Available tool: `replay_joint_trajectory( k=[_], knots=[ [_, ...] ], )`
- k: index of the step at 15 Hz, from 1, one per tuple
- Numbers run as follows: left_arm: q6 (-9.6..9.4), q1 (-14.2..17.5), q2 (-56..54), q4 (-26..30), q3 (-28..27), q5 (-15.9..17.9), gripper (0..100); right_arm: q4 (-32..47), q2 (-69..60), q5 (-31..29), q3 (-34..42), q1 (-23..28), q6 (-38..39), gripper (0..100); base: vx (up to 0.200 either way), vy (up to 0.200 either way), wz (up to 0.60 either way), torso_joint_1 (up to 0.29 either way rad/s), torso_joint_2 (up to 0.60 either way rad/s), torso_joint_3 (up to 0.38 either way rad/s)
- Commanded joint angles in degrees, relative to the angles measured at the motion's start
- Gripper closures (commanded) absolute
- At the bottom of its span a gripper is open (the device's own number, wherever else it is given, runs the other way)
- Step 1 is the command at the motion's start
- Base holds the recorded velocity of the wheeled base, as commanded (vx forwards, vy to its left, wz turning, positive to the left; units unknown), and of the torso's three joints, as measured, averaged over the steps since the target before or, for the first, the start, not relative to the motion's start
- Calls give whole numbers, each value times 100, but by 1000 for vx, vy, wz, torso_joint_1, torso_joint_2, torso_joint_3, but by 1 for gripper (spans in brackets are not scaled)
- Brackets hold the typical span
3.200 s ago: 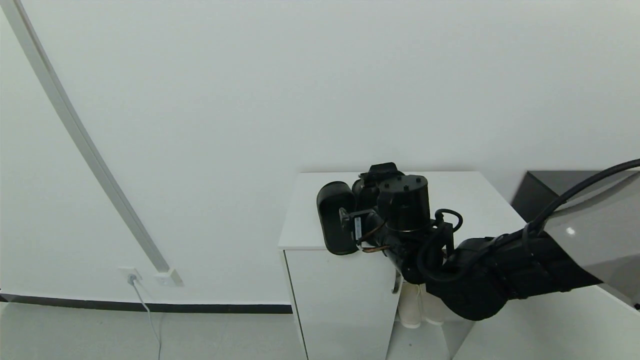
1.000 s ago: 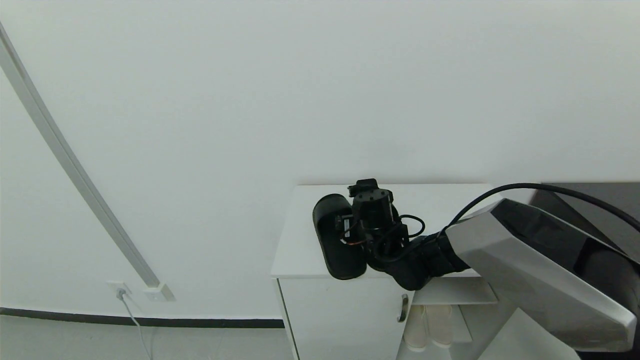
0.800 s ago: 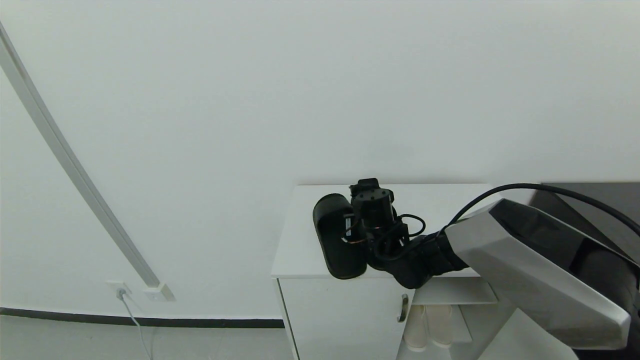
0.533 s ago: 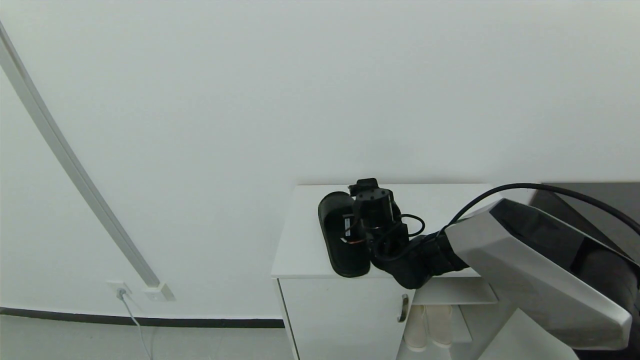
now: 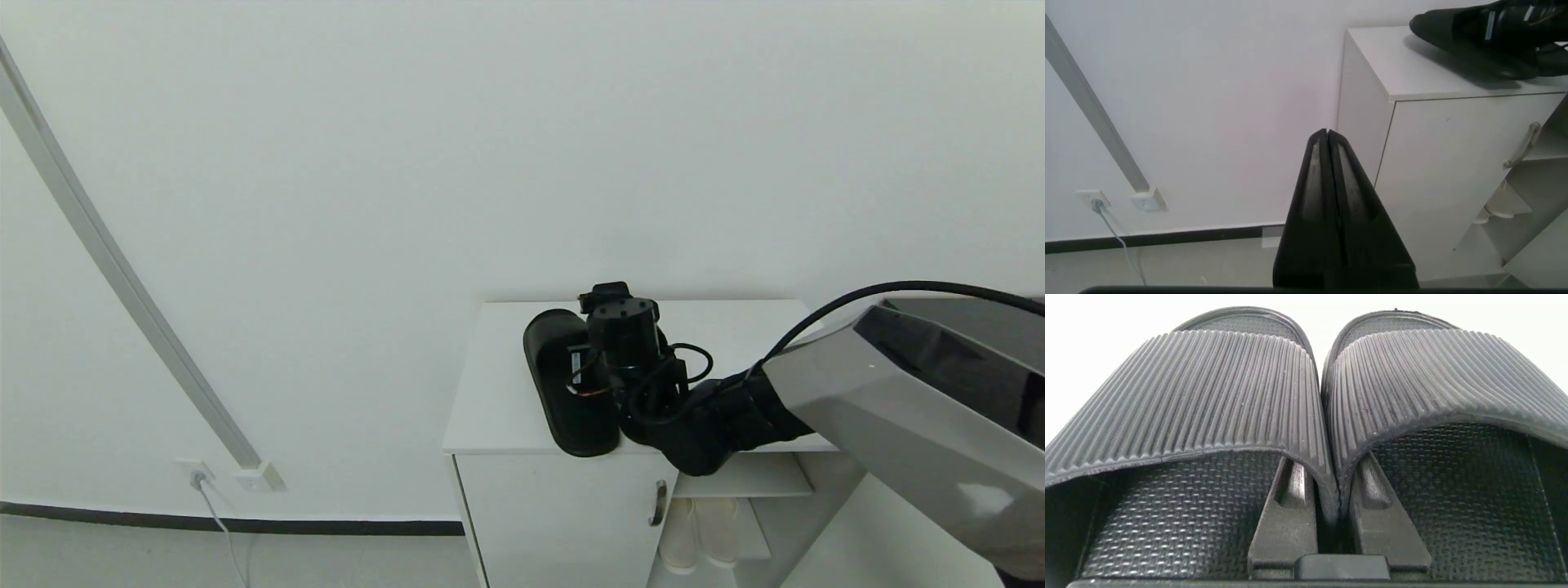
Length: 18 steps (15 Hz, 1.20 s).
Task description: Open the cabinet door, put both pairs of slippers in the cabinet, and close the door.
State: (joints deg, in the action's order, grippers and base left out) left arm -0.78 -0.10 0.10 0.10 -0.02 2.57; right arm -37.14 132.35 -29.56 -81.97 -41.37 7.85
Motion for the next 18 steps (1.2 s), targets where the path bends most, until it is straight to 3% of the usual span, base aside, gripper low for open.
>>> replay_joint_trajectory(
  k=[1, 5, 12, 18],
  knots=[
    [8, 1, -1, -1, -6, -2, 100, -249, -509, 29, 594, -99, -3, 100, 0, 0, 0, 0, 0, 0],
    [8, 1, -1, -1, 2, -2, 100, -821, -1168, 302, 1869, -275, -3, 100, 0, 0, 0, 0, 0, 0],
    [60, 1, -1, -1, -6, -11, 100, -873, -2583, 1190, 3389, -600, 32, 100, 0, 0, 0, 0, 0, 0],
    [60, 1, -1, -1, 2, -2, 100, -873, -2671, 1163, 3609, -740, 24, 100, 0, 0, 0, 0, 0, 0]
  ],
)
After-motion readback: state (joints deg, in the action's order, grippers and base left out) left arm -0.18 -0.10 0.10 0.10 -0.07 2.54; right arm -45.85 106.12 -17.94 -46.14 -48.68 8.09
